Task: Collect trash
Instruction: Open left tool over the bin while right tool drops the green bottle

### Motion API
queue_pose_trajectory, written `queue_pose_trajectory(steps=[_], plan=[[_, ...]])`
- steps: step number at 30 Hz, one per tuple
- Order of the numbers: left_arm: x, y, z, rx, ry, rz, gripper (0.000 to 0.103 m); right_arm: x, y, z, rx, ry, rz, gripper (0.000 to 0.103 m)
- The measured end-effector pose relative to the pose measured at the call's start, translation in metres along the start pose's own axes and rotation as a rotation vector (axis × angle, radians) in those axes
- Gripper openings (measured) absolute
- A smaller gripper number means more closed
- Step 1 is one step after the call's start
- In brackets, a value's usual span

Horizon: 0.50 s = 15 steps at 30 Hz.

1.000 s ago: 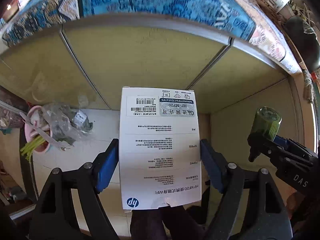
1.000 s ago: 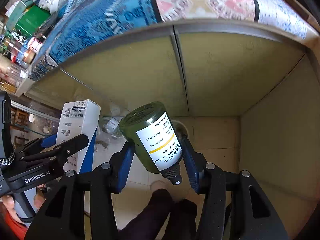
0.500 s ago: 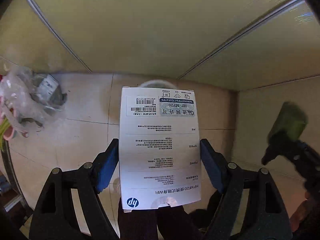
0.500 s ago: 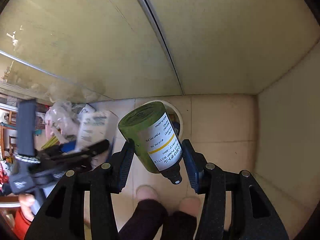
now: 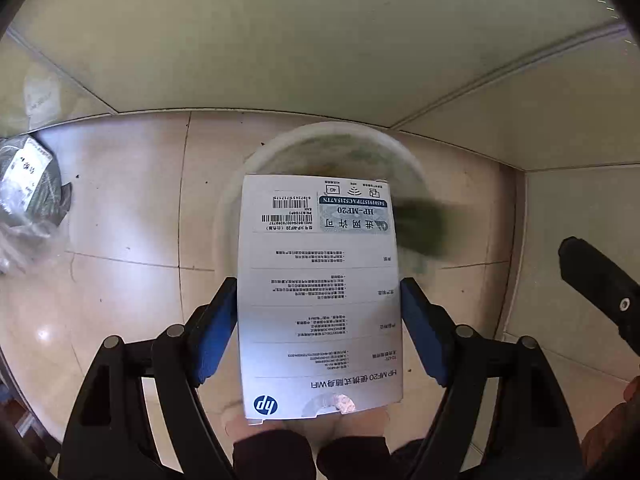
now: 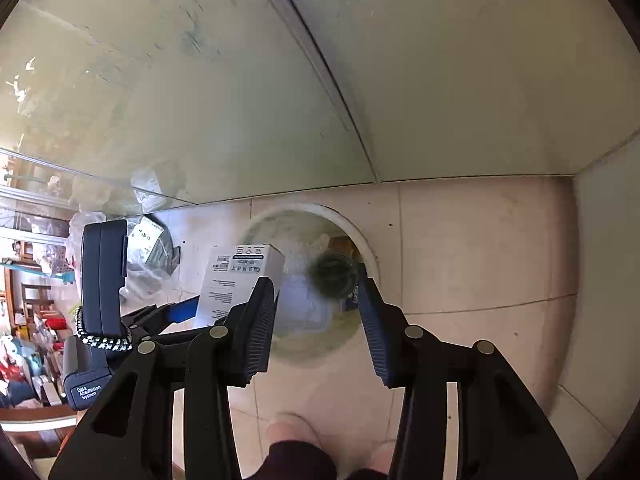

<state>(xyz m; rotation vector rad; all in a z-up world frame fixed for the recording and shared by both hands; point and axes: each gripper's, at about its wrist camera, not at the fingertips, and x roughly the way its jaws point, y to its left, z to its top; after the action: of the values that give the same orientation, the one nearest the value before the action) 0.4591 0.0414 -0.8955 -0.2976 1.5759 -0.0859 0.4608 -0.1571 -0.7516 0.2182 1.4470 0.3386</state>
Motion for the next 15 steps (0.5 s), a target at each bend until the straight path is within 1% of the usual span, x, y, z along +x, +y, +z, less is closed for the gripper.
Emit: queue_pose_trajectory(steps=[3, 5, 8, 11, 13, 15], plan=[[0.01, -0.002, 0.006, 0.015, -0.002, 0.005, 0.078, 0.014, 0.001, -0.001, -0.009, 0.014, -0.004, 0.04], [0.012, -0.005, 0.006, 0.03, -0.009, 0.013, 0.078, 0.016, 0.001, -0.002, -0.012, 0.02, -0.001, 0.04], [0.015, -0.004, 0.006, 0.033, 0.01, 0.012, 0.079, 0.01, 0.0, -0.002, -0.011, 0.028, -0.005, 0.04], [0.012, -0.006, 0.007, 0.029, 0.027, -0.015, 0.079, 0.0, -0.003, 0.001, 0.003, 0.043, 0.011, 0.04], [0.012, -0.005, 0.005, 0.043, 0.028, -0.023, 0.083, -0.01, -0.004, 0.001, 0.005, 0.035, 0.016, 0.04], [0.007, -0.01, 0.002, 0.067, 0.021, -0.007, 0.085, -0.02, -0.003, 0.0, -0.001, 0.021, 0.015, 0.04]])
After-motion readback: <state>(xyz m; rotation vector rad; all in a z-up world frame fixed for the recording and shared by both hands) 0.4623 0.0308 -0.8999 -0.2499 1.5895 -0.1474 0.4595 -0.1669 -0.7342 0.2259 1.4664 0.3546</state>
